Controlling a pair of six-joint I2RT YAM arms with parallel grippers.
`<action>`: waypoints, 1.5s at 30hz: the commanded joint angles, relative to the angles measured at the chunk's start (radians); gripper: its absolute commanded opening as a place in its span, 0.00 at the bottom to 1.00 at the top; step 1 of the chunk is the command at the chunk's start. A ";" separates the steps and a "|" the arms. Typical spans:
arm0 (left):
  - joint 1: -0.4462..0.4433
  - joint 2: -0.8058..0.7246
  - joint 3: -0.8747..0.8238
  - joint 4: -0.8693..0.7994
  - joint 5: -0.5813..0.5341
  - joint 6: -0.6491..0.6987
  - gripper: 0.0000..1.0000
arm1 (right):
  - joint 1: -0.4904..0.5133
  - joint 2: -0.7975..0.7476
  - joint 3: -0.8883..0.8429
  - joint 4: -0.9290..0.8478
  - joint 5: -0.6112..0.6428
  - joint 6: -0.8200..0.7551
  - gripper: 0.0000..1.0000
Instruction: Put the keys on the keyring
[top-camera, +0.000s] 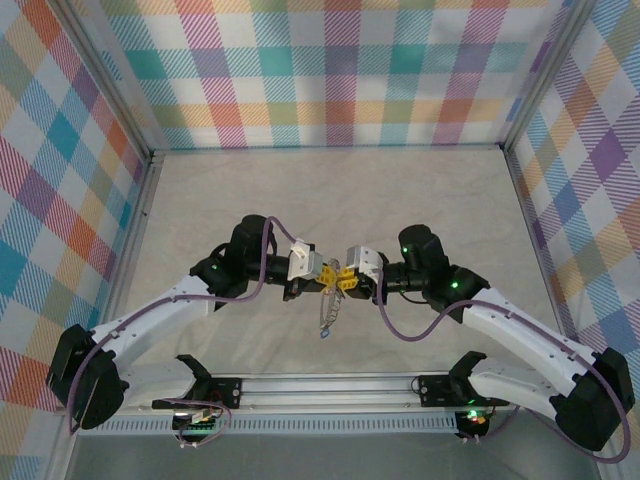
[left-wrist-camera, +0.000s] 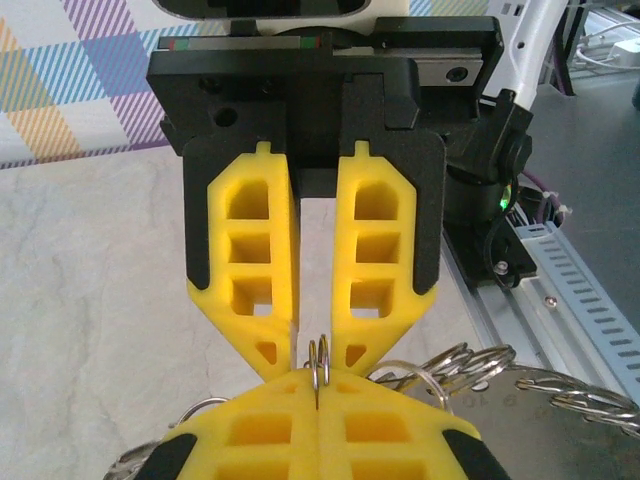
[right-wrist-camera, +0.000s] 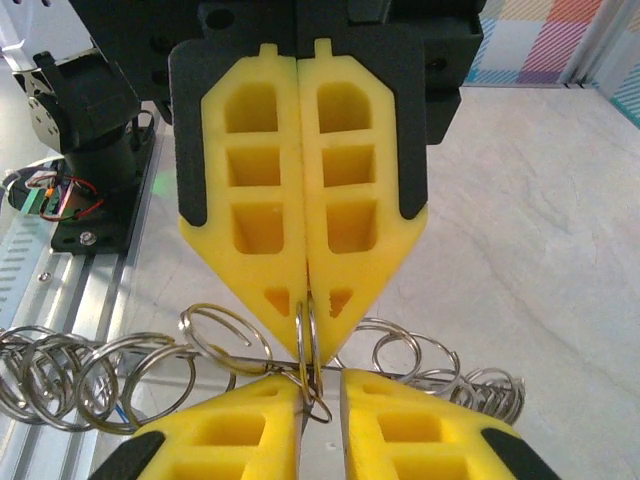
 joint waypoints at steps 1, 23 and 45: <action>-0.010 -0.008 -0.004 0.085 0.052 -0.030 0.00 | 0.003 0.004 -0.014 0.146 -0.062 0.038 0.17; -0.038 0.075 0.100 -0.219 -0.127 0.106 0.19 | 0.005 0.091 0.119 -0.149 0.017 -0.120 0.00; -0.036 -0.001 0.033 -0.099 -0.087 0.054 0.00 | 0.003 0.038 0.032 -0.101 0.033 -0.081 0.18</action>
